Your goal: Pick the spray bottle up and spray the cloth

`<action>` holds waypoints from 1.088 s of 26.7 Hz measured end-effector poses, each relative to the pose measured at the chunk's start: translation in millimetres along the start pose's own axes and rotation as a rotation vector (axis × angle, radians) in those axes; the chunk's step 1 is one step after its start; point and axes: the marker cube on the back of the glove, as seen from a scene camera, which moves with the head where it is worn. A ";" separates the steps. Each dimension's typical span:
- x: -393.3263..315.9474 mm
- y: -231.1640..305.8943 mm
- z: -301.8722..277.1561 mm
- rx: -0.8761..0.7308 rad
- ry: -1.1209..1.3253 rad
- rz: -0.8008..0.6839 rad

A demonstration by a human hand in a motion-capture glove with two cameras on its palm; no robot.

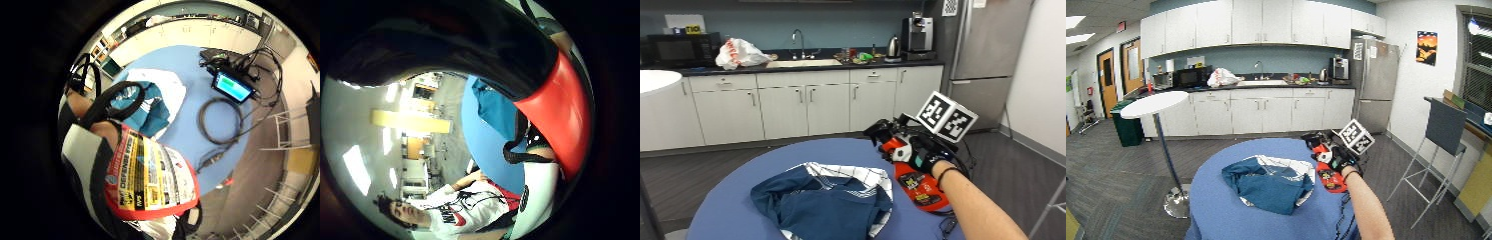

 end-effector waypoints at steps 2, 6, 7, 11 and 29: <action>-26.2 -8.0 8.2 -0.095 0.063 -0.028; -74.4 -16.6 41.0 -0.268 0.160 -0.101; -84.0 -17.3 50.6 -0.300 0.180 -0.119; -106.8 -17.5 83.3 -0.387 0.232 -0.169; -72.8 -15.2 70.5 -0.377 0.218 -0.094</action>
